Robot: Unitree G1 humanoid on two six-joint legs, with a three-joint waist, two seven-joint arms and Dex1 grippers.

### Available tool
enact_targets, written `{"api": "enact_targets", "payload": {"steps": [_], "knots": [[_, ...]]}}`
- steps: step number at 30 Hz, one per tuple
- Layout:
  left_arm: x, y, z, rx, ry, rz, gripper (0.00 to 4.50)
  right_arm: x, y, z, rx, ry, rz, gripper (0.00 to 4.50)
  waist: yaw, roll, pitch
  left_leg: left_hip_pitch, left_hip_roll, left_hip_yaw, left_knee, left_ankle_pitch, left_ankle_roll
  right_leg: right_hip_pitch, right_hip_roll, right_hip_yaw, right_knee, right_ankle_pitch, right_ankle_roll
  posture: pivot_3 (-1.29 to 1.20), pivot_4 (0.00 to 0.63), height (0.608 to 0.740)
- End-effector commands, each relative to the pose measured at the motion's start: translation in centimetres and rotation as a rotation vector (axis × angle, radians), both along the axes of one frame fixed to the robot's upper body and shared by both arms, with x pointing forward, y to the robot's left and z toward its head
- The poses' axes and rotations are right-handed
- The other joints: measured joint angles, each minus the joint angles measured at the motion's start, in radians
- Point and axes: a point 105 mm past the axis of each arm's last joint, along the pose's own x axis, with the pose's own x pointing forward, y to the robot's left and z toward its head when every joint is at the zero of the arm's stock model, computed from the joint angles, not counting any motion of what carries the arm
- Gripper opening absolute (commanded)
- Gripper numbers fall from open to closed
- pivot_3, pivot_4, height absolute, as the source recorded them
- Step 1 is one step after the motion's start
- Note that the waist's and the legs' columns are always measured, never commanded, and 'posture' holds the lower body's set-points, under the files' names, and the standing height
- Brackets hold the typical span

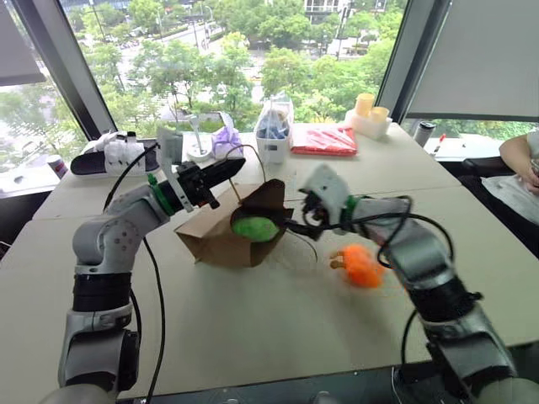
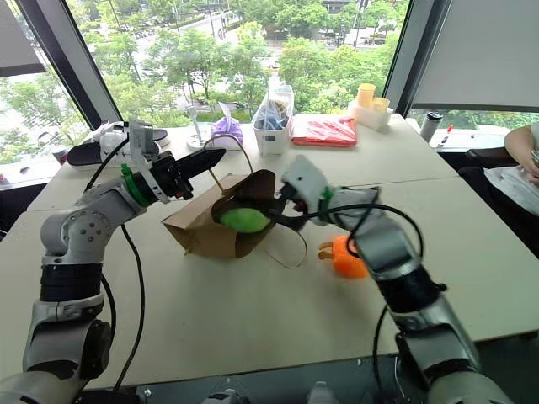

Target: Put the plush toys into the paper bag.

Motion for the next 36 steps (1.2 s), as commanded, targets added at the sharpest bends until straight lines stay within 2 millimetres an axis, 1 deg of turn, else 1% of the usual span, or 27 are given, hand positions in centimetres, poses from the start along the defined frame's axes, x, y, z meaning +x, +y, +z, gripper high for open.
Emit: {"api": "enact_targets", "payload": {"steps": [1, 3, 5, 8, 11, 14, 15, 18, 20, 23, 25, 26, 27, 28, 30, 32, 34, 35, 36], "knots": [[-0.3, 0.2, 1.4, -0.022, -0.051, -0.008, 0.0, -2.5, -3.5, 0.0, -0.018, 0.018, -0.083, 4.46, 0.004, 0.0, 0.0, 0.0, 0.0, 0.0, 0.0, 0.0, 0.0, 0.0, 0.0, 0.0, 0.0, 0.0, 0.0, 0.0, 0.15, 0.74], [-0.3, 0.1, 1.4, -0.026, -0.051, -0.013, 0.0, -3.8, -5.0, -1.2, -0.014, 0.075, -0.131, 4.46, 0.006, 0.0, 0.0, 0.0, 0.0, 0.001, 0.001, -0.003, 0.006, 0.001, 0.0, 0.0, 0.0, 0.0, 0.0, 0.0, 0.15, 0.74], [-0.2, -0.1, 1.5, -0.027, -0.052, -0.018, 0.0, -4.9, -5.9, -3.2, -0.024, 0.143, -0.165, 4.46, 0.005, 0.0, 0.0, 0.0, 0.0, 0.001, 0.002, -0.004, 0.006, 0.002, 0.0, 0.0, -0.001, 0.0, 0.0, 0.0, 0.15, 0.74], [-0.1, -0.1, 1.5, -0.029, -0.052, -0.022, 0.0, -6.1, -6.7, -5.8, -0.064, 0.21, -0.196, 4.46, 0.005, 0.0, 0.0, 0.003, 0.001, 0.002, 0.002, -0.004, 0.007, 0.005, 0.0, 0.0, -0.001, 0.0, 0.0, 0.0, 0.15, 0.74], [-0.1, 0.0, 1.6, -0.028, -0.055, -0.022, 0.0, -7.0, -6.7, -7.1, -0.076, 0.248, -0.198, 4.46, 0.005, 0.0, 0.0, 0.003, 0.0, 0.002, 0.003, -0.004, 0.007, 0.005, 0.0, 0.0, -0.001, 0.0, 0.0, 0.0, 0.15, 0.74], [-0.1, 0.1, 1.6, -0.025, -0.058, -0.02, 0.0, -7.3, -7.2, -8.6, -0.175, 0.246, -0.219, 4.46, 0.006, -0.001, 0.0, 0.003, 0.0, 0.002, 0.004, -0.004, 0.007, 0.005, 0.0, 0.0, -0.001, 0.0, 0.0, 0.0, 0.15, 0.74], [-0.1, 0.1, 1.6, -0.025, -0.059, -0.019, 0.0, -7.3, -7.5, -8.9, -0.209, 0.236, -0.221, 4.46, 0.007, -0.001, 0.0, 0.003, 0.0, 0.002, 0.004, -0.004, 0.007, 0.005, 0.0, 0.0, -0.001, 0.0, 0.0, 0.0, 0.15, 0.74], [-0.1, 0.0, 1.7, -0.025, -0.062, -0.019, 0.0, -6.2, -8.4, -8.4, -0.25, 0.168, -0.262, 4.46, 0.008, -0.001, 0.0, 0.003, 0.0, 0.002, 0.004, -0.004, 0.007, 0.006, 0.0, 0.0, -0.002, 0.0, 0.0, 0.0, 0.15, 0.74], [-0.1, 0.0, 1.7, -0.024, -0.063, -0.019, 0.0, -5.8, -8.7, -8.3, -0.277, 0.14, -0.273, 4.46, 0.008, -0.001, 0.0, 0.003, 0.0, 0.002, 0.004, -0.004, 0.007, 0.007, 0.0, 0.0, -0.002, 0.0, 0.0, 0.0, 0.15, 0.74], [-0.1, -0.1, 1.5, -0.019, -0.062, -0.017, 0.0, -4.5, -10.2, -8.0, -0.356, 0.059, -0.315, 4.46, 0.008, -0.001, 0.0, 0.003, 0.0, 0.002, 0.004, -0.004, 0.007, 0.007, 0.0, -0.001, -0.002, 0.0, 0.0, 0.0, 0.15, 0.74], [-0.2, -0.2, 1.4, -0.016, -0.063, -0.019, 0.0, -3.8, -10.6, -7.6, -0.367, 0.025, -0.333, 4.46, 0.008, -0.001, 0.0, 0.003, 0.0, 0.002, 0.004, -0.004, 0.007, 0.007, 0.0, 0.0, -0.002, 0.0, 0.0, 0.0, 0.15, 0.74], [-0.2, -0.2, 1.4, -0.015, -0.063, -0.019, 0.0, -3.5, -10.7, -7.4, -0.368, 0.013, -0.335, 3.96, 0.007, -0.001, 0.0, 0.003, 0.0, 0.002, 0.004, -0.004, 0.007, 0.007, 0.0, -0.001, -0.002, 0.0, 0.0, 0.0, 0.15, 0.74], [-0.2, -0.2, 1.4, -0.015, -0.064, -0.02, 0.0, -3.4, -10.7, -7.3, -0.37, 0.004, -0.337, 3.6, 0.007, -0.001, 0.0, 0.003, 0.0, 0.002, 0.004, -0.004, 0.007, 0.007, 0.0, 0.0, -0.002, 0.0, 0.0, 0.0, 0.15, 0.74], [-0.2, -0.2, 1.4, -0.015, -0.064, -0.019, 0.0, -3.2, -10.8, -7.1, -0.367, -0.009, -0.338, 3.14, 0.007, -0.001, 0.0, 0.003, 0.0, 0.002, 0.004, -0.004, 0.007, 0.007, 0.0, -0.001, -0.002, 0.0, 0.0, 0.0, 0.15, 0.74], [-0.2, -0.2, 1.5, -0.015, -0.065, -0.017, 0.0, -2.8, -10.9, -6.4, -0.359, -0.037, -0.342, 2.17, 0.007, -0.001, 0.0, 0.003, 0.0, 0.002, 0.004, -0.004, 0.006, 0.007, 0.0, -0.001, -0.002, 0.0, 0.0, 0.0, 0.15, 0.74], [-0.2, -0.1, 1.5, -0.015, -0.067, -0.015, 0.0, -2.4, -11.0, -5.4, -0.309, -0.058, -0.358, 1.22, 0.007, -0.001, 0.0, 0.003, 0.0, 0.002, 0.004, -0.004, 0.007, 0.007, 0.0, -0.001, -0.002, 0.0, 0.0, 0.0, 0.15, 0.74], [-0.2, -0.1, 1.5, -0.015, -0.068, -0.014, 0.0, -2.4, -10.8, -4.9, -0.273, -0.058, -0.347, 0.14, 0.007, -0.001, 0.0, 0.003, 0.0, 0.001, 0.004, -0.004, 0.007, 0.007, 0.0, 0.0, -0.003, 0.0, 0.0, 0.0, 0.15, 0.74], [-0.2, -0.1, 1.6, -0.015, -0.068, -0.013, 0.0, -2.4, -10.6, -4.7, -0.26, -0.055, -0.339, 0.01, 0.007, -0.001, 0.0, 0.003, 0.0, 0.001, 0.004, -0.004, 0.007, 0.007, 0.0, -0.001, -0.003, 0.0, 0.0, 0.0, 0.15, 0.74], [-0.2, 0.0, 1.6, -0.016, -0.068, -0.012, 0.0, -2.4, -9.8, -4.1, -0.201, -0.047, -0.322, 0.01, 0.007, -0.001, 0.0, 0.003, 0.0, 0.001, 0.004, -0.004, 0.007, 0.007, 0.0, -0.001, -0.003, 0.0, 0.0, 0.0, 0.15, 0.74]]}}
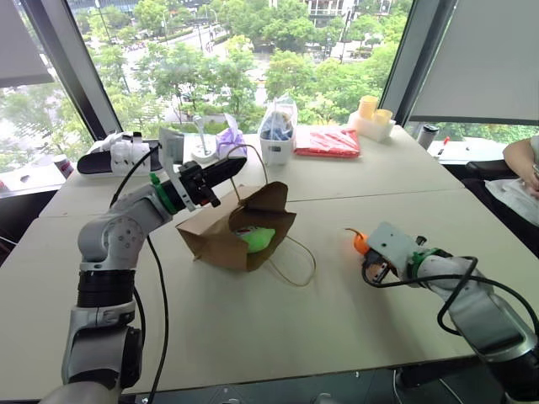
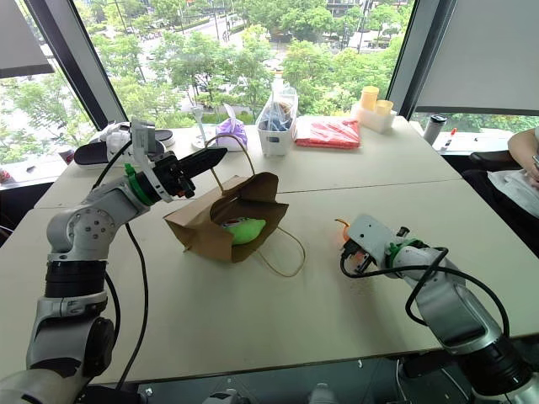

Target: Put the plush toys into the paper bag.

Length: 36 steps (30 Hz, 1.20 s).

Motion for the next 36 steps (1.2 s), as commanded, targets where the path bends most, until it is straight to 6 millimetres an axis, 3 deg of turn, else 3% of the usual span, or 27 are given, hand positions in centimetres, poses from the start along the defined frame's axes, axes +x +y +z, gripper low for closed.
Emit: {"api": "enact_targets", "payload": {"steps": [1, 4, 6, 8, 9, 14, 24, 27, 33, 36], "knots": [[-0.6, 0.1, 1.7, 0.0, -0.077, 0.005, 0.0, 0.3, 2.3, 3.7, 0.192, -0.072, 0.061, 0.01, 0.0, 0.0, 0.0, 0.0, 0.0, 0.0, 0.0, 0.0, 0.0, 0.0, 0.0, 0.0, 0.0, 0.0, 0.0, 0.0, 0.15, 0.74], [-0.5, 0.3, 1.9, -0.002, -0.078, 0.012, 0.0, 0.2, 5.3, 6.2, 0.347, -0.092, 0.142, 0.01, -0.009, 0.0, 0.0, 0.0, 0.001, -0.001, 0.0, 0.0, 0.0, 0.0, 0.0, 0.001, 0.0, 0.0, 0.0, 0.0, 0.15, 0.74], [-0.4, 0.5, 2.1, -0.015, -0.078, 0.021, 0.0, 0.0, 8.5, 7.7, 0.436, -0.083, 0.249, 0.01, -0.006, 0.0, 0.0, 0.0, 0.001, -0.001, -0.001, 0.0, 0.0, -0.001, 0.001, 0.0, 0.001, 0.0, 0.0, 0.0, 0.15, 0.74], [-0.3, 0.6, 2.4, -0.022, -0.083, 0.026, 0.0, -0.2, 11.3, 8.4, 0.513, -0.055, 0.336, 0.01, -0.005, 0.0, 0.0, 0.0, 0.001, -0.002, -0.001, 0.0, 0.0, -0.001, 0.0, 0.0, 0.001, 0.0, 0.0, 0.0, 0.15, 0.74], [-0.3, 0.6, 2.5, -0.023, -0.084, 0.026, 0.0, -0.2, 11.8, 8.4, 0.528, -0.046, 0.347, 0.01, -0.004, 0.0, 0.0, 0.0, 0.001, -0.002, -0.001, 0.0, 0.0, -0.001, 0.0, 0.0, 0.001, 0.0, 0.0, 0.0, 0.15, 0.74], [-0.6, 0.5, 3.0, -0.034, -0.093, 0.027, 0.0, 1.7, 17.1, 7.7, 0.557, -0.022, 0.434, 0.01, -0.005, 0.0, 0.0, 0.0, 0.0, -0.003, -0.001, 0.001, -0.003, -0.001, 0.0, 0.0, 0.001, 0.0, 0.0, 0.0, 0.15, 0.74], [-1.2, 0.6, 3.6, -0.068, -0.102, 0.034, 0.0, 7.0, 21.8, 4.9, 0.573, 0.008, 0.435, 0.01, -0.013, 0.0, 0.0, 0.0, 0.0, -0.002, -0.003, 0.004, -0.007, -0.004, 0.0, 0.0, 0.003, 0.0, 0.0, 0.0, 0.15, 0.74], [-1.4, 0.6, 3.7, -0.081, -0.099, 0.034, 0.0, 8.6, 22.4, 4.6, 0.598, -0.006, 0.408, 1.26, -0.015, 0.0, 0.0, 0.0, 0.0, -0.003, -0.004, 0.004, -0.008, -0.004, 0.0, 0.0, 0.003, 0.0, 0.0, 0.0, 0.15, 0.74], [-1.8, 0.4, 3.9, -0.091, -0.093, 0.019, 0.0, 10.3, 23.1, 5.3, 0.569, -0.078, 0.393, 4.4, -0.029, 0.0, 0.0, -0.001, 0.0, -0.003, -0.004, 0.004, -0.008, -0.005, 0.0, 0.0, 0.003, 0.0, 0.0, 0.0, 0.15, 0.74], [-2.0, 0.4, 3.9, -0.091, -0.093, 0.015, 0.0, 10.3, 23.7, 5.9, 0.572, -0.088, 0.416, 4.46, -0.037, 0.0, 0.0, -0.001, 0.0, -0.003, -0.005, 0.004, -0.008, -0.006, 0.0, 0.0, 0.003, 0.0, 0.0, 0.0, 0.15, 0.74]]}}
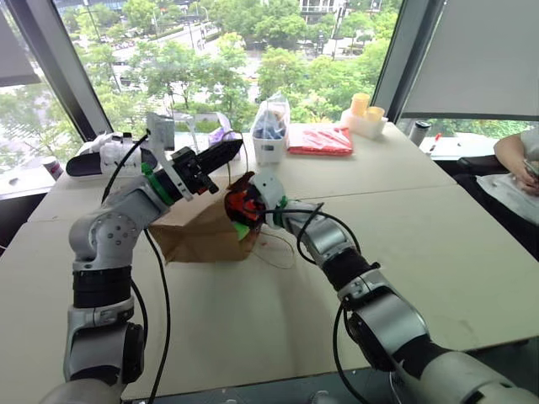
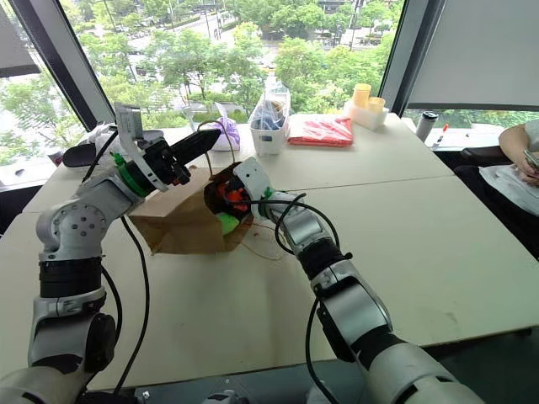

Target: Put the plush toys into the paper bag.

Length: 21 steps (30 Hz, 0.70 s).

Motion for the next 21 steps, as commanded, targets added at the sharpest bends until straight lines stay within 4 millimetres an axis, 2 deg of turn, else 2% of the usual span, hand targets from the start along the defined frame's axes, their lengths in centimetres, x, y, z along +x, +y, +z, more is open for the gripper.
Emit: {"api": "enact_targets", "payload": {"steps": [1, 4, 7, 9, 13, 17, 19, 21], "knots": [[-1.0, 0.4, 1.4, -0.017, -0.057, -0.001, 0.0, -0.2, 1.0, 2.5, 0.034, -0.075, 0.039, 4.46, -0.002, 0.0, 0.0, 0.0, 0.0, 0.0, 0.0, 0.0, 0.0, 0.0, 0.0, 0.0, 0.0, 0.0, 0.0, 0.0, 0.15, 0.74], [-0.8, 0.7, 1.2, -0.013, -0.053, 0.014, 0.0, -1.3, 0.1, 4.2, 0.06, -0.092, 0.08, 4.46, -0.004, 0.0, 0.0, -0.001, 0.0, 0.0, -0.001, 0.0, 0.0, -0.002, 0.0, 0.0, 0.0, 0.0, 0.0, 0.0, 0.15, 0.74], [-0.4, 1.3, 0.9, -0.009, -0.045, 0.038, 0.0, -4.1, -4.0, 6.2, 0.039, -0.128, 0.099, 4.46, 0.007, 0.0, 0.0, -0.003, 0.0, -0.001, 0.0, 0.0, 0.0, -0.002, 0.0, 0.0, 0.001, 0.0, 0.0, 0.0, 0.15, 0.74], [-0.3, 1.4, 0.8, -0.007, -0.043, 0.042, 0.0, -5.4, -5.2, 6.7, 0.035, -0.119, 0.095, 4.46, 0.012, 0.0, 0.0, -0.004, -0.001, -0.001, 0.001, 0.0, 0.0, -0.002, -0.001, 0.0, 0.001, 0.0, 0.0, 0.0, 0.15, 0.74], [0.0, 1.6, 0.4, 0.001, -0.037, 0.048, 0.0, -8.5, -9.1, 7.2, 0.032, -0.079, 0.06, 4.46, 0.011, 0.0, 0.0, -0.004, 0.0, 0.0, 0.002, 0.0, 0.0, -0.002, 0.0, 0.0, 0.0, 0.0, 0.0, 0.0, 0.15, 0.74], [0.2, 1.7, 0.5, 0.0, -0.04, 0.048, 0.0, -9.9, -11.4, 4.9, 0.068, 0.056, -0.017, 4.46, 0.008, 0.0, 0.0, -0.003, 0.0, 0.001, 0.001, -0.003, 0.005, -0.002, 0.0, 0.0, 0.0, 0.0, 0.0, 0.0, 0.15, 0.74], [0.2, 1.7, 0.6, -0.001, -0.043, 0.047, 0.0, -10.3, -12.0, 3.2, 0.071, 0.127, -0.048, 4.46, 0.007, 0.0, 0.0, -0.001, 0.0, 0.001, 0.001, -0.004, 0.006, -0.001, 0.0, 0.0, 0.0, 0.0, 0.0, 0.0, 0.15, 0.74], [0.3, 1.6, 0.7, -0.002, -0.046, 0.046, 0.0, -10.6, -12.1, 0.1, 0.054, 0.211, -0.073, 4.46, 0.009, 0.0, 0.0, -0.001, 0.0, 0.001, 0.002, -0.004, 0.006, -0.001, 0.0, 0.0, 0.0, 0.0, 0.0, 0.0, 0.15, 0.74]]}}
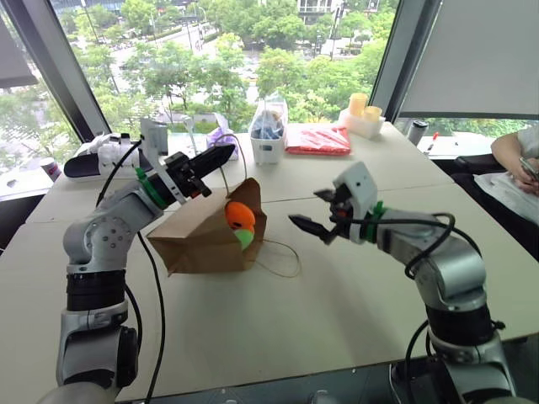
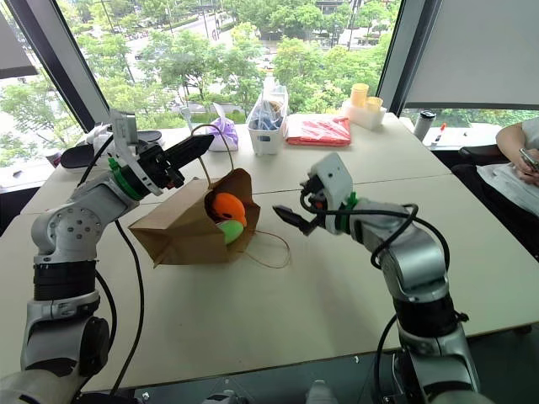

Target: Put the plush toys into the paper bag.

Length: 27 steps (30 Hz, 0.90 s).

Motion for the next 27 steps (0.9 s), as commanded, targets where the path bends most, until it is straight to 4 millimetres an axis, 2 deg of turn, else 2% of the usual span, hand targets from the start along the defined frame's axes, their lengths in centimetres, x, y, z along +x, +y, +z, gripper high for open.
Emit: {"api": "enact_targets", "payload": {"steps": [1, 4, 7, 12, 19, 22, 27], "knots": [[-0.5, 0.2, 1.7, -0.009, -0.075, 0.002, 0.0, -0.9, 0.5, -3.0, -0.015, 0.064, -0.005, 4.46, 0.003, 0.0, 0.0, 0.0, 0.0, 0.0, 0.0, 0.0, 0.0, 0.0, 0.0, 0.0, 0.0, 0.0, 0.0, 0.0, 0.15, 0.74], [-0.5, 0.0, 1.7, -0.006, -0.077, -0.002, 0.0, -0.5, 1.1, -6.0, -0.039, 0.117, -0.032, 4.46, 0.001, 0.0, 0.0, 0.0, 0.0, 0.0, 0.0, 0.0, 0.0, 0.0, 0.0, 0.0, 0.0, 0.0, 0.0, 0.0, 0.15, 0.74], [-0.6, 0.0, 1.8, -0.002, -0.08, -0.005, 0.0, 1.4, 1.2, -7.6, -0.066, 0.119, -0.093, 4.46, -0.002, 0.0, 0.0, 0.001, 0.0, 0.001, 0.001, 0.0, 0.0, 0.0, 0.0, 0.001, 0.0, 0.0, 0.0, 0.0, 0.15, 0.74], [-0.8, -0.1, 1.8, 0.003, -0.084, -0.003, 0.0, 3.5, 1.2, -8.1, -0.118, 0.083, -0.123, 4.46, 0.0, 0.0, 0.0, 0.001, 0.0, 0.001, 0.001, 0.001, -0.002, 0.0, 0.0, 0.001, 0.0, 0.0, 0.0, 0.0, 0.15, 0.74], [-0.9, 0.1, 2.0, -0.002, -0.091, 0.011, 0.0, 3.8, 2.4, -7.7, -0.301, -0.108, -0.028, 4.46, -0.001, 0.0, 0.0, 0.001, 0.0, 0.001, 0.0, 0.003, -0.006, 0.0, 0.0, 0.001, 0.0, 0.0, 0.0, 0.0, 0.15, 0.74], [-0.9, 0.1, 2.0, -0.002, -0.09, 0.012, 0.0, 3.6, 2.6, -7.0, -0.321, -0.173, -0.014, 3.62, -0.002, 0.0, 0.0, 0.001, 0.0, 0.001, 0.0, 0.003, -0.006, 0.0, 0.0, 0.001, 0.0, 0.0, 0.0, 0.0, 0.15, 0.74], [-0.8, 0.1, 2.0, -0.002, -0.084, 0.013, 0.0, 3.0, 2.7, -5.3, -0.38, -0.301, 0.016, 1.22, 0.0, 0.0, 0.0, 0.0, 0.0, 0.001, 0.0, 0.003, -0.006, 0.0, 0.0, 0.001, 0.0, 0.0, 0.0, 0.0, 0.15, 0.74]]}}
